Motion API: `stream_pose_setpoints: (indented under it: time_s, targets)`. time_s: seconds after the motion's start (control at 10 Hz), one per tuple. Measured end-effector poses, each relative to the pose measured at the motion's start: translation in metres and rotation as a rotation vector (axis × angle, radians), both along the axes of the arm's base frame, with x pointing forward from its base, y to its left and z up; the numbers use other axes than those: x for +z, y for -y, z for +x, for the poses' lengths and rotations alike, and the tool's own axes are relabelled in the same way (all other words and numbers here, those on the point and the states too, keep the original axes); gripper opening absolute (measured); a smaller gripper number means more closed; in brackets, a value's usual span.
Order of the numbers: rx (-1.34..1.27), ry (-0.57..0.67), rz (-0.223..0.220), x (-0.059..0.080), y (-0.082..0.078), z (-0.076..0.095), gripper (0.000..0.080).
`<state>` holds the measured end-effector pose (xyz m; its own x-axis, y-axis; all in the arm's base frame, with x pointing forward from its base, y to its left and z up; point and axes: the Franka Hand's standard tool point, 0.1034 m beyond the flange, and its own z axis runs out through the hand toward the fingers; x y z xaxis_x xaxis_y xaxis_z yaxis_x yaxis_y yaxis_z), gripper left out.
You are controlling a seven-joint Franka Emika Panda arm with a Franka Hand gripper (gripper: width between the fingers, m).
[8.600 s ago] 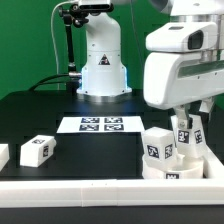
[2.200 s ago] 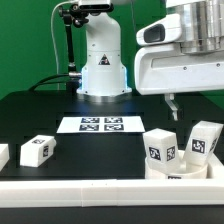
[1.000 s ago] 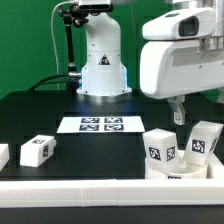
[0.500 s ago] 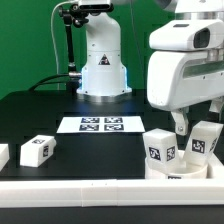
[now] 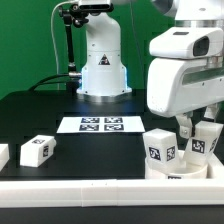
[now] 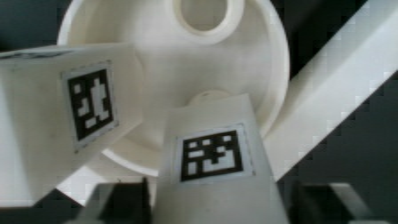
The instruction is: Assemble stool
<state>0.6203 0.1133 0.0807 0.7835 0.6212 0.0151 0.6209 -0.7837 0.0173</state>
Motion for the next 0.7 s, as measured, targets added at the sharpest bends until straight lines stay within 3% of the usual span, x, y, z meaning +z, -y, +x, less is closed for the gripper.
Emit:
stream_pose_setpoints:
  time_s: [0.4, 0.7]
  targets:
    - [-0.089, 0.0, 0.002, 0.0001, 0.0008, 0.0002, 0.0347]
    - [-0.358, 0.01, 0.03, -0.0002, 0.0074, 0.0029, 0.0347]
